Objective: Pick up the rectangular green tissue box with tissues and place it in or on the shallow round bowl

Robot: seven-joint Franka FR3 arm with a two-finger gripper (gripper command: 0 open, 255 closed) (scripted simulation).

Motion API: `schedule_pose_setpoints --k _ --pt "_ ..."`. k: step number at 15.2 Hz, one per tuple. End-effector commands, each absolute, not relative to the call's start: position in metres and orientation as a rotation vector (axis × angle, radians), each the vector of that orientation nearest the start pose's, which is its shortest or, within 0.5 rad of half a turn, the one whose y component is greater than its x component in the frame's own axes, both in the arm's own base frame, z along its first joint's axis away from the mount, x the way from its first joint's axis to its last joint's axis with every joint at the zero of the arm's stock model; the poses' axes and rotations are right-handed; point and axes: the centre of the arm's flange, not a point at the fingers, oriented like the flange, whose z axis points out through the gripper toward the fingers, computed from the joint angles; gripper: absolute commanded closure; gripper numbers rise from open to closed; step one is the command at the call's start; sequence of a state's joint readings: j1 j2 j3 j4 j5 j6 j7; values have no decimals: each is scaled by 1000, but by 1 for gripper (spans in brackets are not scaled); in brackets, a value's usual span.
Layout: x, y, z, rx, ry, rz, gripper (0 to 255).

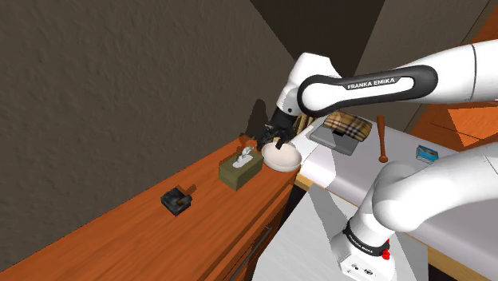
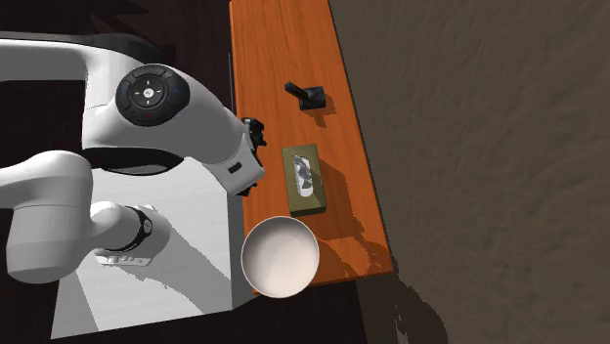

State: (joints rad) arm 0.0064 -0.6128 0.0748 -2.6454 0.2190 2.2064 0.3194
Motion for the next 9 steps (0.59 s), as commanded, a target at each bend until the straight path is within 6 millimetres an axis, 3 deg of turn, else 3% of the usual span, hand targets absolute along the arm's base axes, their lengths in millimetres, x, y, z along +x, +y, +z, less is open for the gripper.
schedule_pose_setpoints --k 1,6,9 --pt "383 41 434 -2850 608 -267 0" --pt "420 50 396 -2701 764 -373 0" --pt "425 54 382 -2701 764 -373 0"
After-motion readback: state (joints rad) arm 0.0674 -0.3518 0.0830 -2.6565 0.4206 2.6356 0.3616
